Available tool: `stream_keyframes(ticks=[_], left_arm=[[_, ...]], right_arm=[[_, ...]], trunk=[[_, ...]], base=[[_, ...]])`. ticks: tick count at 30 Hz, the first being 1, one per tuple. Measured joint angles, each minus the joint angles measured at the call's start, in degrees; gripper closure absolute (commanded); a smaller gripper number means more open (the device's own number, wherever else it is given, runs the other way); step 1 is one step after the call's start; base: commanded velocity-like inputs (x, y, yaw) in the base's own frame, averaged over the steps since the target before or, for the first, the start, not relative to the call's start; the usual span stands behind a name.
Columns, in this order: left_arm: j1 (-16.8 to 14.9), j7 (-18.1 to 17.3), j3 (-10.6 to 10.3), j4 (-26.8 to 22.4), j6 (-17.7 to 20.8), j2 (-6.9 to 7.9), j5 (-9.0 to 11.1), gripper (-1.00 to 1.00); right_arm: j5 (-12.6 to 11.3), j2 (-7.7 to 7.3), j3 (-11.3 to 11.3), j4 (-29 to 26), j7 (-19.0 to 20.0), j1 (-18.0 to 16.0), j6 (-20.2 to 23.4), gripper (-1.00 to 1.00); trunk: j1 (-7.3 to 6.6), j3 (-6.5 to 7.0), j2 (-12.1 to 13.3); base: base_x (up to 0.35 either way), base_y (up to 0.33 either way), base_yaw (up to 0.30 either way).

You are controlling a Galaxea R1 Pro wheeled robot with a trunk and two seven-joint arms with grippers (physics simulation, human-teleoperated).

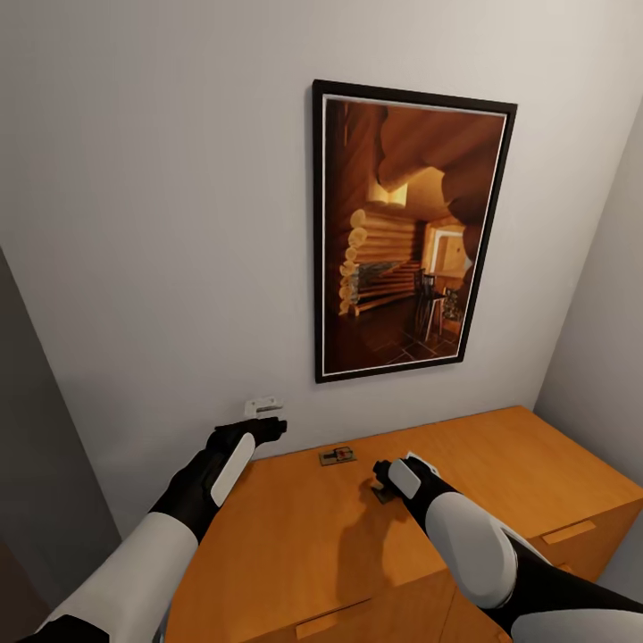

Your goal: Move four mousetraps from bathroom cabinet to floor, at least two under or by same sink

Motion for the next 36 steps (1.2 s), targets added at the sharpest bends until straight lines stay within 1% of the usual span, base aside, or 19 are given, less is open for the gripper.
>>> stream_keyframes(ticks=[7, 36], left_arm=[[0.0, 0.0, 0.0, 0.0, 0.0, 0.00, 0.0, -1.00], [0.0, 0.0, 0.0, 0.0, 0.0, 0.00, 0.0, -1.00]], right_arm=[[0.0, 0.00, -0.1, 0.0, 0.0, -0.5, -0.1, -1.00], [-0.4, 0.00, -0.3, 0.0, -0.2, -0.5, -0.5, -1.00]], trunk=[[1.53, -1.15, -2.7], [1.54, -1.16, -2.7]], base=[[0.000, 0.000, 0.000], [0.000, 0.000, 0.000]])
